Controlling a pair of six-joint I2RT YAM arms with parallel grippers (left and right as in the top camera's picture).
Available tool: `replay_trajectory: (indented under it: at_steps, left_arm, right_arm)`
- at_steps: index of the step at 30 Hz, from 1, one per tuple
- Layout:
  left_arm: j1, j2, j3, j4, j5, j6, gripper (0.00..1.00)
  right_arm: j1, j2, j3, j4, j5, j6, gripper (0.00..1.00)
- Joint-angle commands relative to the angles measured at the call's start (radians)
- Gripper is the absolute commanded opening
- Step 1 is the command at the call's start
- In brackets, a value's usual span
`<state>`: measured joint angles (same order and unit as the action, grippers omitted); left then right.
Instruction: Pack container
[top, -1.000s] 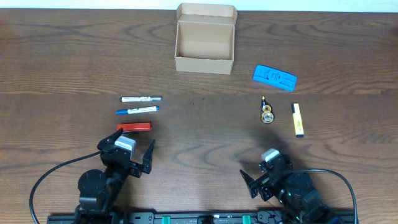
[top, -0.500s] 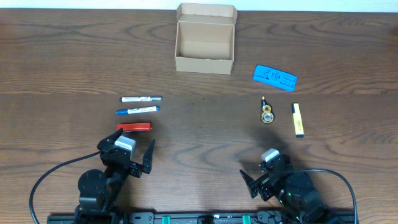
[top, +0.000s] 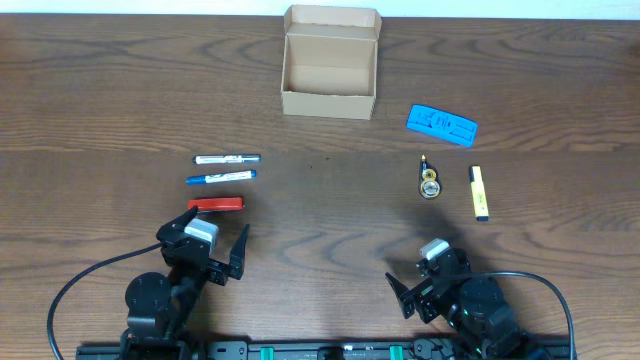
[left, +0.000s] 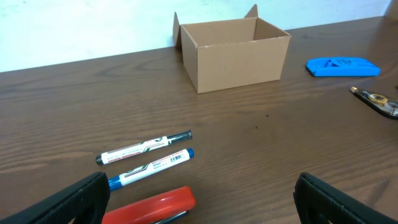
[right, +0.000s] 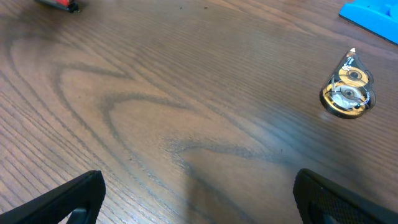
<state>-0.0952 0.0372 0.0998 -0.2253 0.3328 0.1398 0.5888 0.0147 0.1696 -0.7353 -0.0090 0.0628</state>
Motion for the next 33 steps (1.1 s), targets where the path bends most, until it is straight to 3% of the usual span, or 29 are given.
replay_trajectory:
  at_steps: [1, 26, 33]
  left_arm:
    - [0.005, -0.008, -0.027, -0.003, -0.003, 0.021, 0.95]
    - [0.005, -0.008, -0.027, -0.003, -0.003, 0.021, 0.95]
    - [0.005, -0.008, -0.027, -0.003, -0.003, 0.021, 0.95]
  right_arm:
    - [0.009, -0.009, -0.009, 0.002, 0.005, -0.015, 0.99]
    - [0.009, -0.009, -0.009, 0.03, -0.023, 0.005, 0.99]
    - [0.009, -0.009, -0.009, 0.16, -0.052, 0.228, 0.99]
